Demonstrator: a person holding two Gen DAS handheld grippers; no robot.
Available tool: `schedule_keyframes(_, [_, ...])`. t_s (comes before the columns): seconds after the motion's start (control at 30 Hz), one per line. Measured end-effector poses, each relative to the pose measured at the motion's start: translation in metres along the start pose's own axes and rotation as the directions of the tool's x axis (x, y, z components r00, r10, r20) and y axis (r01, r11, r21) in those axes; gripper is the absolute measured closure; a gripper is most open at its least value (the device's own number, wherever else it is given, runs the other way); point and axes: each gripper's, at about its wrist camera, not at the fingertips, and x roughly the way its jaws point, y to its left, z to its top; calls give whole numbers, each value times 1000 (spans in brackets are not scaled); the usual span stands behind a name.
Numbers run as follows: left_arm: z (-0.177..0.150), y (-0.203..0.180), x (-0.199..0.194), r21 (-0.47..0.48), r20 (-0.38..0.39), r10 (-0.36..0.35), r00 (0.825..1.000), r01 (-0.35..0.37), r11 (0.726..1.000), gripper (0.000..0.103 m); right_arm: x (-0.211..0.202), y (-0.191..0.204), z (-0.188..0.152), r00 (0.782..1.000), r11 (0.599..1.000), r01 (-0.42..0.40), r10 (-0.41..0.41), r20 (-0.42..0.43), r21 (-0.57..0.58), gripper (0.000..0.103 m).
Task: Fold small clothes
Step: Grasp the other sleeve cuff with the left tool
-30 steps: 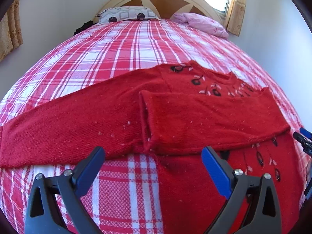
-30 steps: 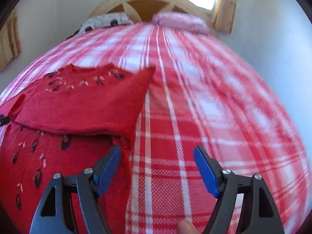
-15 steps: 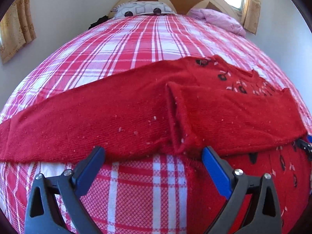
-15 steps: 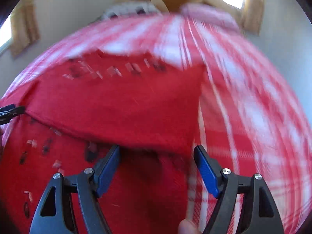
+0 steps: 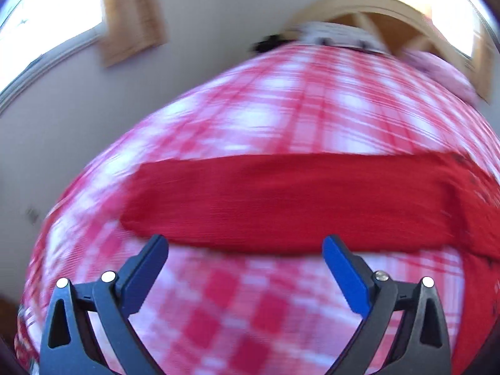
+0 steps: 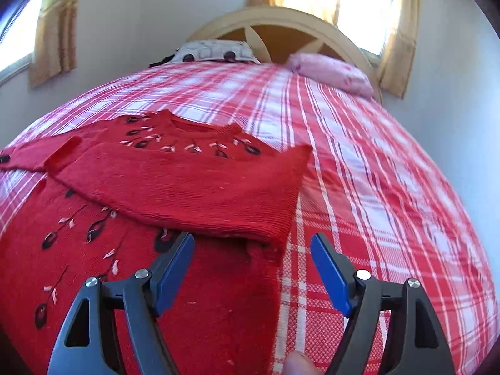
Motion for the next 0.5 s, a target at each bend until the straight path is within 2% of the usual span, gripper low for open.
schedule_keyframes(0.03, [3,26,4,-57,-11,31,999,-32,998,5,-1,1,0,1000,1000,3,-3,9,-13,26])
schedule_keyframes(0.07, [5,42,6,-96,-13,58,998,-59,994,10,-4,4,0,1000,1000,8,-8,18,-29,26])
schedule_keyframes(0.13, [7,64,11,-161,-14,87,996,-88,983,13,-7,9,-2,999,999,13,-11,30,-52,26])
schedule_keyframes(0.2, [8,78,20,-215,-36,89,995,-95,972,25,-6,13,-2,1000,998,6,-4,27,-63,26])
schedule_keyframes(0.23, [8,84,27,-238,-54,69,996,-80,968,36,-5,14,-3,1000,998,7,-5,23,-69,26])
schedule_keyframes(0.27, [7,87,34,-256,-79,51,996,-70,964,42,-3,16,-4,1000,997,12,-10,18,-78,26])
schedule_keyframes(0.33, [6,81,42,-259,-102,50,994,-75,963,45,0,19,-6,1000,995,19,-18,9,-93,26])
schedule_keyframes(0.5, [10,74,53,-275,-89,69,994,-91,957,45,3,20,-10,1000,994,27,-28,-11,-102,26])
